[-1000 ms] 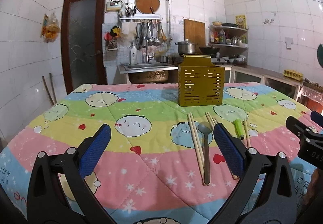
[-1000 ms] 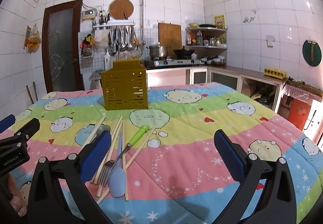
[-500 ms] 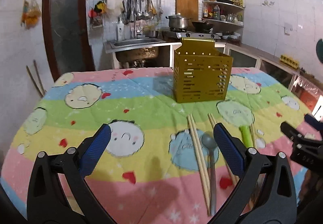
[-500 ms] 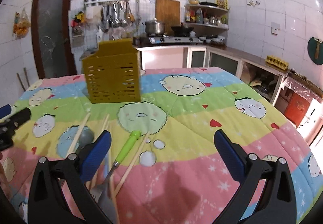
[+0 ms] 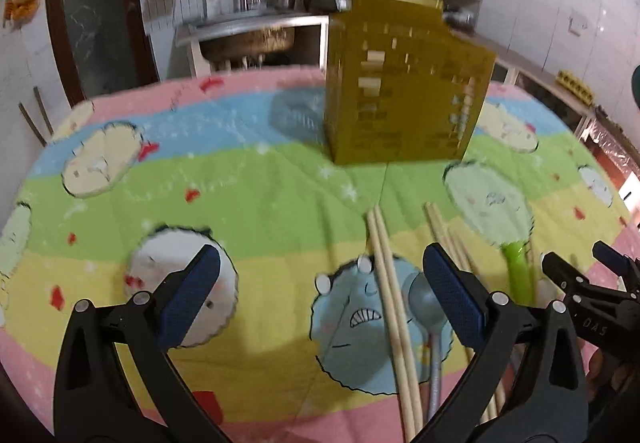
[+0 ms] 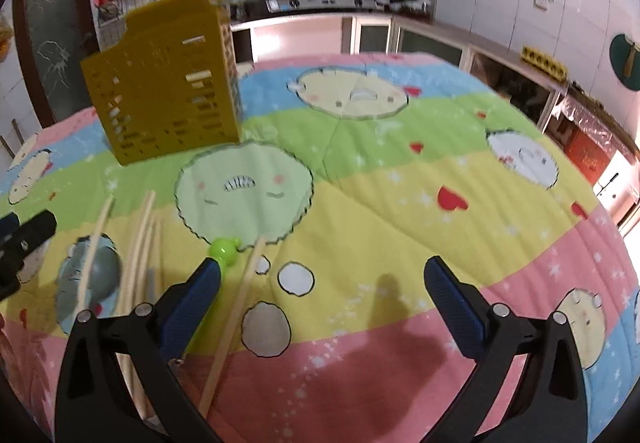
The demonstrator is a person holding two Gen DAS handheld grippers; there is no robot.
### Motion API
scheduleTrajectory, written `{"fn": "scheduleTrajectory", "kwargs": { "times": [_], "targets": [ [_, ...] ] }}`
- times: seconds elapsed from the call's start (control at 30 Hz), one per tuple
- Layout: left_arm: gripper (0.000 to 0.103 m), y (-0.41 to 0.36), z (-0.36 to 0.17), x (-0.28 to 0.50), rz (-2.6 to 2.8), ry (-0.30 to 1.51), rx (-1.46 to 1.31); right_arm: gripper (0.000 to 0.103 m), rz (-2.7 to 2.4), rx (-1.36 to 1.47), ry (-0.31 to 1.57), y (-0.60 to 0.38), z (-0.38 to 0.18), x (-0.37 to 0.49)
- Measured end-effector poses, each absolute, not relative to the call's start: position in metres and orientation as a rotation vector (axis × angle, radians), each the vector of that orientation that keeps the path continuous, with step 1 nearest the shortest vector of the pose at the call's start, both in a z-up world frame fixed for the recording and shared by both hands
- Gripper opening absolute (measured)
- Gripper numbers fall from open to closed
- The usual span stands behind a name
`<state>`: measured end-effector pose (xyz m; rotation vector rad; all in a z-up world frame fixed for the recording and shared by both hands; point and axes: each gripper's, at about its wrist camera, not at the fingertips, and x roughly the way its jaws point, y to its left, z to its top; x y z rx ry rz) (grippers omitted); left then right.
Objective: Organize utensils
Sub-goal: 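Grasp a wooden chopstick with the left gripper while the right gripper grasps another chopstick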
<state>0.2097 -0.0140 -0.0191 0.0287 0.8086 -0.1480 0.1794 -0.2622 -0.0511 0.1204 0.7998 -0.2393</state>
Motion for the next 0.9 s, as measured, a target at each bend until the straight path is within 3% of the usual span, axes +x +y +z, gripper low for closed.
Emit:
{"fn": "scheduleTrajectory", "kwargs": {
  "times": [0.8,0.9],
  "targets": [
    [0.095,-0.018,-0.055,0.227,-0.106,0.912,0.065,0.099,-0.252,0.116,0.85,-0.257,-0.065,0.187],
    [0.09,-0.021,-0.057,0.231,-0.125,0.939,0.072,0.098,-0.249,0.112,0.86,-0.254,-0.065,0.187]
  ]
}}
